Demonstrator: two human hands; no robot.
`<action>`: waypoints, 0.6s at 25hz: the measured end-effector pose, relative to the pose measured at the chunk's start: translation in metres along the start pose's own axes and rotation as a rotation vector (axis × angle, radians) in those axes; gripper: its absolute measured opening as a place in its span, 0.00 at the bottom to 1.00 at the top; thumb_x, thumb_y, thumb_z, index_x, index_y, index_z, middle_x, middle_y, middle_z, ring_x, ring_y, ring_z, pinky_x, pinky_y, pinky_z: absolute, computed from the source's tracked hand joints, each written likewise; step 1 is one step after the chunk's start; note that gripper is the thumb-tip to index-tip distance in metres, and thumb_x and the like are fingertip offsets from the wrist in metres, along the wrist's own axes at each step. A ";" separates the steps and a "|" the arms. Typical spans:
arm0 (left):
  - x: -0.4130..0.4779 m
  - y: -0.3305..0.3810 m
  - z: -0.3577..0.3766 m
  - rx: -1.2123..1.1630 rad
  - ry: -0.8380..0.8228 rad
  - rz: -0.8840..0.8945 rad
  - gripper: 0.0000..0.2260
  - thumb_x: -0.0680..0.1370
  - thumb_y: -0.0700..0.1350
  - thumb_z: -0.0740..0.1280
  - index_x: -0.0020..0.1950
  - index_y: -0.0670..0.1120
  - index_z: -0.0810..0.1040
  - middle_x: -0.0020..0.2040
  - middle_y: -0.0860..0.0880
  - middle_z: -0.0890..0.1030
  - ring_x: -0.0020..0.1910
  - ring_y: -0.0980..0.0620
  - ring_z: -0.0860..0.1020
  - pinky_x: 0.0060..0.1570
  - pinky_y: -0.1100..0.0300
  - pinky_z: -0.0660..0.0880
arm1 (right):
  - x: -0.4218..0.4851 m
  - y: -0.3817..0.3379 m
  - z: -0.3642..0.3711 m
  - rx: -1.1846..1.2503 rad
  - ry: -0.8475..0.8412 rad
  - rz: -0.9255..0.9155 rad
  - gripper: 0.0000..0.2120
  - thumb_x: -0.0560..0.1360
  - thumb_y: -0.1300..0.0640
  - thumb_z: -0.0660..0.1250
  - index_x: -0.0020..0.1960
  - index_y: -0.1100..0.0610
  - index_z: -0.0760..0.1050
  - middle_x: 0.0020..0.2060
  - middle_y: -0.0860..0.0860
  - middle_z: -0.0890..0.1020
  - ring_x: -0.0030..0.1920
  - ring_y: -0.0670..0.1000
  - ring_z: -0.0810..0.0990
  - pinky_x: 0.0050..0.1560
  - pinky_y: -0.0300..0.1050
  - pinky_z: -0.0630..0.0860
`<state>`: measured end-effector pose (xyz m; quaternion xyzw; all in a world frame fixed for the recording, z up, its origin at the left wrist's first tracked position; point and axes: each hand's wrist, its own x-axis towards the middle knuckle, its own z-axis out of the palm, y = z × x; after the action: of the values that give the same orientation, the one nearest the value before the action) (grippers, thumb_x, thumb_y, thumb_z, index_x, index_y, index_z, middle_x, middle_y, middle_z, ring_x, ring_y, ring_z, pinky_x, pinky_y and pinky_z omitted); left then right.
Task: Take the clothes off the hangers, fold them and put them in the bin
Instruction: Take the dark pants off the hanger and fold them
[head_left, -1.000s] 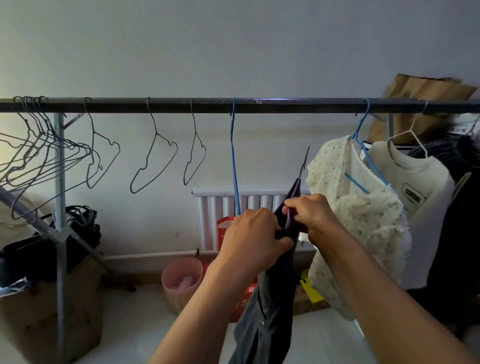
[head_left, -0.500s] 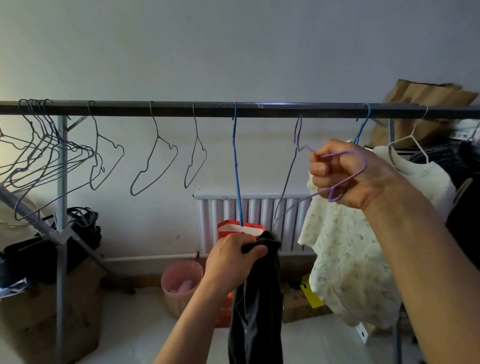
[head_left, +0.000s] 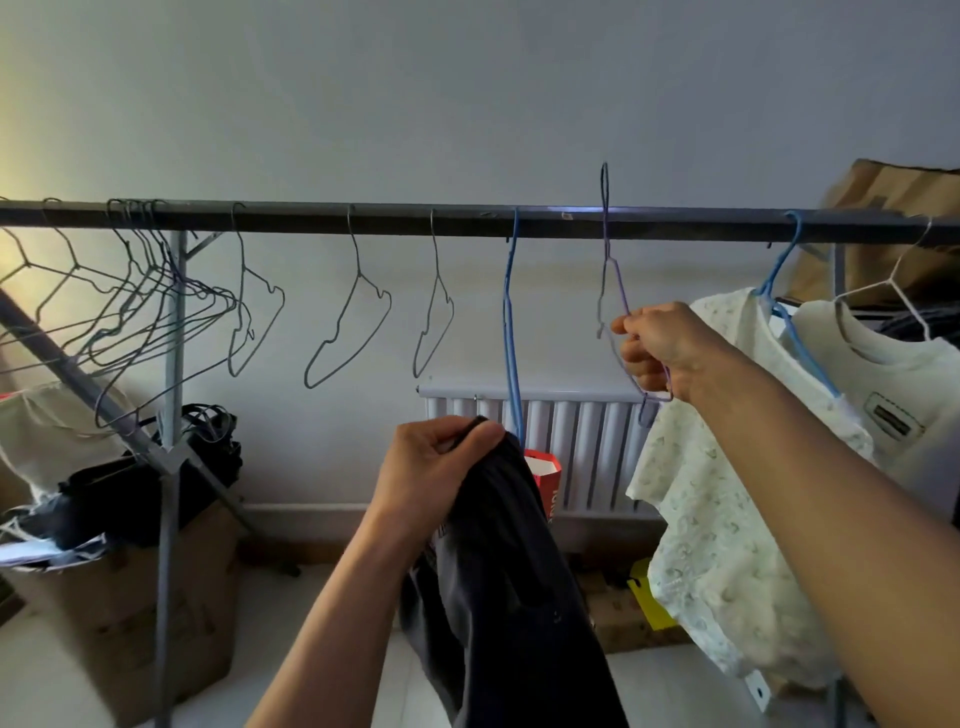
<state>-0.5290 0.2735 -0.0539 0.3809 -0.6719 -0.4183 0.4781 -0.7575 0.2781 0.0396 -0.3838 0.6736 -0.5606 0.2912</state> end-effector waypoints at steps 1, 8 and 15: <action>0.002 0.001 -0.005 -0.042 -0.005 -0.009 0.09 0.75 0.50 0.71 0.41 0.46 0.85 0.34 0.46 0.82 0.34 0.59 0.75 0.37 0.65 0.71 | 0.001 0.003 0.001 -0.023 0.008 0.011 0.13 0.80 0.63 0.49 0.46 0.57 0.72 0.17 0.48 0.66 0.17 0.44 0.58 0.19 0.32 0.55; 0.006 -0.002 -0.022 -0.245 -0.081 -0.085 0.06 0.78 0.42 0.68 0.49 0.44 0.85 0.44 0.45 0.86 0.43 0.51 0.83 0.51 0.54 0.78 | 0.010 -0.005 -0.001 -0.125 0.025 0.025 0.14 0.80 0.66 0.49 0.47 0.61 0.73 0.23 0.51 0.65 0.22 0.46 0.57 0.21 0.33 0.54; 0.009 0.002 -0.043 -0.303 -0.171 -0.111 0.09 0.79 0.34 0.64 0.52 0.42 0.82 0.46 0.43 0.86 0.44 0.49 0.84 0.50 0.57 0.80 | -0.007 0.029 0.014 -0.466 0.181 -0.043 0.09 0.78 0.63 0.57 0.48 0.62 0.76 0.31 0.56 0.73 0.30 0.55 0.70 0.29 0.41 0.65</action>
<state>-0.4899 0.2577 -0.0413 0.3042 -0.6173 -0.5715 0.4471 -0.7476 0.2788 0.0081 -0.4031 0.7997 -0.4280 0.1213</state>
